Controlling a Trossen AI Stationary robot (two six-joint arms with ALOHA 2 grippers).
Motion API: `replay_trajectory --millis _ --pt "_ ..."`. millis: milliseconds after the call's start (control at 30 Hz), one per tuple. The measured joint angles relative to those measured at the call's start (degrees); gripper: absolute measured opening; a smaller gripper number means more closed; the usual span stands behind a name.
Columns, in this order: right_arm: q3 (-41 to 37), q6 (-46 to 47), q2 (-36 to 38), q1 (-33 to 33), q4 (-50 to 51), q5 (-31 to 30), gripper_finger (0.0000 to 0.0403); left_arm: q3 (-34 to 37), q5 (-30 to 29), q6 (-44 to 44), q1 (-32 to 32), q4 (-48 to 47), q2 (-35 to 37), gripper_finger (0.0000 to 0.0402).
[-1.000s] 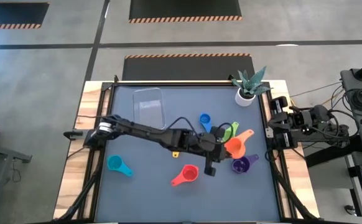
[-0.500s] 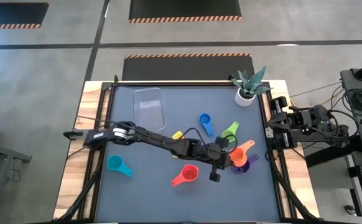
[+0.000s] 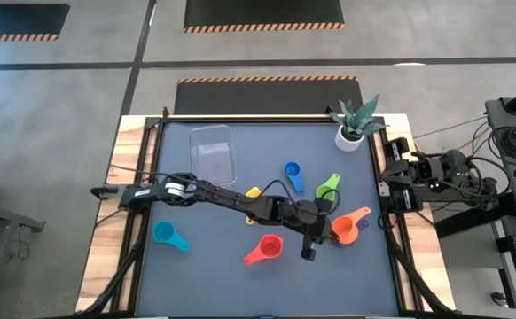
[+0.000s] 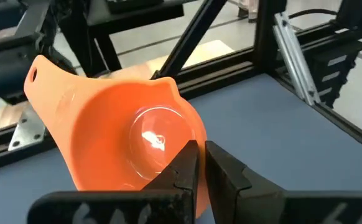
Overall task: Nest measuring cups in basket
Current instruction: Stack the orange measuring cup on top of the violet measuring cup
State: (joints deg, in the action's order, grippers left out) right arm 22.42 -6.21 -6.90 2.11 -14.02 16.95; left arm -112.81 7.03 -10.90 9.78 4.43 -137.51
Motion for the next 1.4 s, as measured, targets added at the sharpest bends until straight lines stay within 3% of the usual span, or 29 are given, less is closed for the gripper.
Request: replay_trajectory --millis 400,867,1400 --pt "-0.05 -1.17 0.00 0.00 0.02 0.00 0.0009 0.00 3.08 6.06 -1.34 1.74 -2.40 0.0006" --pt "-0.05 -1.92 0.00 0.00 0.01 -0.02 0.0009 0.00 3.06 6.62 -1.59 2.18 -2.74 0.0008" --pt "-0.05 -1.97 0.00 0.00 0.02 -0.02 0.0009 0.00 3.02 6.96 -1.64 2.57 -2.74 0.0087"
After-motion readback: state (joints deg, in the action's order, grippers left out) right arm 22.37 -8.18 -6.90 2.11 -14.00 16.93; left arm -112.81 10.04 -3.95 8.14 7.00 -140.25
